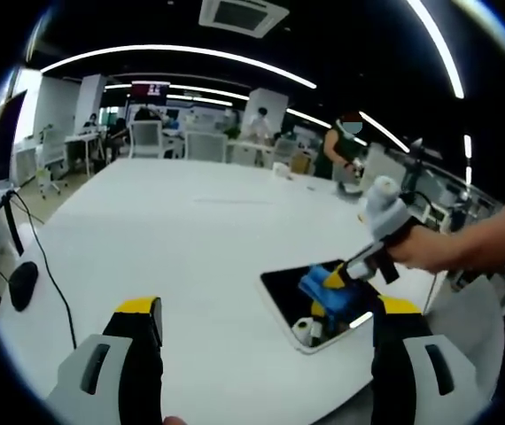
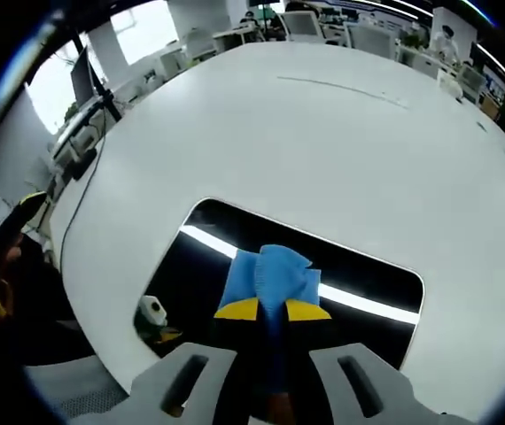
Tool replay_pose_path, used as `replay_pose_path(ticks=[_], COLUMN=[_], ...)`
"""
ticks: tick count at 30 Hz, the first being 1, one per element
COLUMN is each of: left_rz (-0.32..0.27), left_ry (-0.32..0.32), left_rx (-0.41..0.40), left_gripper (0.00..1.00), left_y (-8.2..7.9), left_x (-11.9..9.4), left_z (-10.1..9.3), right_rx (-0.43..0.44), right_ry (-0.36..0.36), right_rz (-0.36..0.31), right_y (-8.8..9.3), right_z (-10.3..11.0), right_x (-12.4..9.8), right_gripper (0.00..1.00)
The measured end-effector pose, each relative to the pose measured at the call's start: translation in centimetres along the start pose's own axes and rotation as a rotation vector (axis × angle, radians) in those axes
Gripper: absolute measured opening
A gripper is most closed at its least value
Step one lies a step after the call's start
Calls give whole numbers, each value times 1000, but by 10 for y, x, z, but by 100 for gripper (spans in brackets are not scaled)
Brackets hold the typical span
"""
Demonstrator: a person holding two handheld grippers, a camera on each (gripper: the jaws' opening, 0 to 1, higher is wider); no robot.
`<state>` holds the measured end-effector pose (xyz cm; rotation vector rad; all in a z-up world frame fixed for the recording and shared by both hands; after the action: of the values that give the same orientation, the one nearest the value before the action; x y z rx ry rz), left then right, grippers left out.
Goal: Wipe the mirror surface with the cleaning cloth until all visible marks leave the cleaned area.
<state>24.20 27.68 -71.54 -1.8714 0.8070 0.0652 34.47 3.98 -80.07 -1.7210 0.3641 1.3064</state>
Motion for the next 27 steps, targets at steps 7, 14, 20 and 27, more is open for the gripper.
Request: replay_pose_path(ticks=[7, 14, 20, 27], left_rz=[-6, -10, -13, -18], left_ry=[-6, -10, -12, -11], left_rx=[-4, -3, -6, -9], left_gripper=[100, 100, 100, 100], left_y=[-1, -3, -4, -5], left_x=[0, -2, -3, -1], left_z=[1, -1, -2, -4], right_rx=[-1, -7, -3, -28], right_ry=[14, 24, 25, 41], right_rz=[-9, -12, -23, -27], right_y=[-13, -22, -27, -30], right_z=[-11, -21, -26, -27], right_x=[8, 17, 22, 26], right_gripper=[4, 4, 4, 4])
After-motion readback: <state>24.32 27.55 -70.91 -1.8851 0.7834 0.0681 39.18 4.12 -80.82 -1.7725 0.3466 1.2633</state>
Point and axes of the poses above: the point that each gripper's makers call its tool centre point, and the gripper's own axes: x roughly forward along the fingers, z roughly to its left, y roughly out of its underside, the point moved 6 cm from there along -x, roughly backward along the fingers, and after that the axes turned 14 degrees about -x, right-handed, at the moved point
